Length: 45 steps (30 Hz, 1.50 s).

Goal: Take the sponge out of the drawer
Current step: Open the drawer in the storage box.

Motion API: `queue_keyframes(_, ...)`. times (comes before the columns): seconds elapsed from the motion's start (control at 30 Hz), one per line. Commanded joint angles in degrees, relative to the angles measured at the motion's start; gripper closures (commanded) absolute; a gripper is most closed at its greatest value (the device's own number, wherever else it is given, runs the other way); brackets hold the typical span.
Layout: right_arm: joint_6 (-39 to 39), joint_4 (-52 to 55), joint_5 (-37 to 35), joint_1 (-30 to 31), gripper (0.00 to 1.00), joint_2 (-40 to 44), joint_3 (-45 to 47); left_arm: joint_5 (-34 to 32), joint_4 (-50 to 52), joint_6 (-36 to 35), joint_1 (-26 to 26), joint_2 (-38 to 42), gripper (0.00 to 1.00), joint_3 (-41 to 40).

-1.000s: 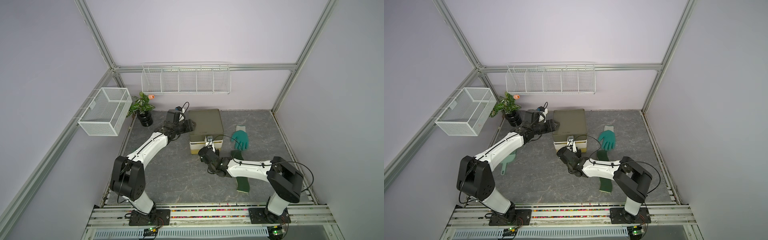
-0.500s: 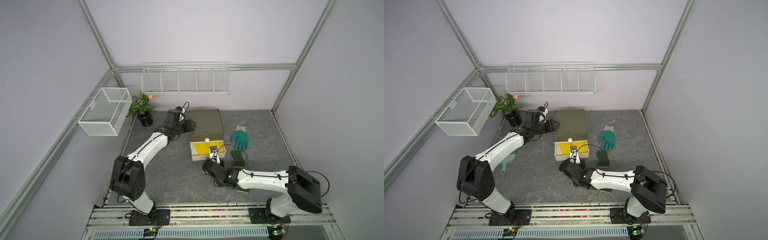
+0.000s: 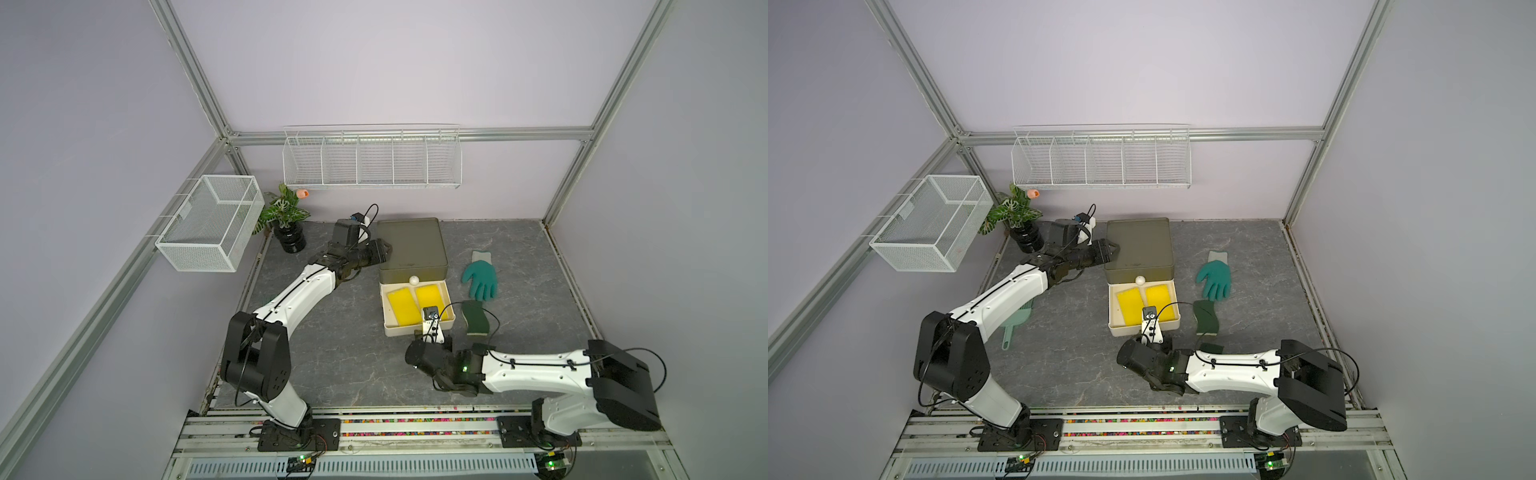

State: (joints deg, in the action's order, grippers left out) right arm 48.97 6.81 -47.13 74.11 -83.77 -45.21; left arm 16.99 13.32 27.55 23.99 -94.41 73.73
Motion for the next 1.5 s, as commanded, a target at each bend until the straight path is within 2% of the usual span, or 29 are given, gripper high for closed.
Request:
queue_keyframes(0.0,3.10,2.93,0.49,1.45,0.80,0.45,0.56,2.63,5.13,-1.34,1.05,-3.38,0.42,-0.17)
queue_keyframes(0.17,4.59,3.56,0.46,2.15,0.79,0.43,0.74,2.61,5.25,-1.44,1.05,-3.43,0.42,-0.08)
queue_keyframes(0.3,4.82,3.67,0.81,2.27,0.74,-0.16,0.32,2.63,5.28,-1.45,1.06,-3.41,0.42,0.09)
queue_keyframes(0.63,4.82,4.00,1.29,2.28,0.48,0.01,0.19,2.74,5.26,-1.37,1.02,-3.50,0.42,0.09)
queue_keyframes(0.8,4.65,4.26,2.10,2.28,0.37,-0.26,-0.18,2.70,5.36,-1.36,1.03,-3.39,0.42,0.09)
queue_keyframes(0.9,4.34,4.27,3.10,2.27,0.35,0.16,-0.18,2.61,5.34,-1.30,1.04,-3.39,0.42,0.14)
queue_keyframes(1.13,0.60,8.41,5.82,4.01,0.18,2.93,-3.02,2.66,5.50,-1.51,1.03,-3.32,0.42,0.14)
queue_keyframes(1.23,-1.61,11.93,6.78,4.72,0.16,4.69,-4.79,2.64,5.43,-1.44,1.04,-3.32,0.43,0.09)
queue_keyframes(1.27,-1.81,13.31,6.91,4.82,0.13,5.50,-4.80,2.61,5.35,-1.37,1.04,-3.40,0.42,0.05)
queue_keyframes(1.47,-5.24,19.07,9.60,4.83,0.06,10.74,-9.70,2.61,5.29,-1.33,1.06,-3.34,0.42,-0.04)
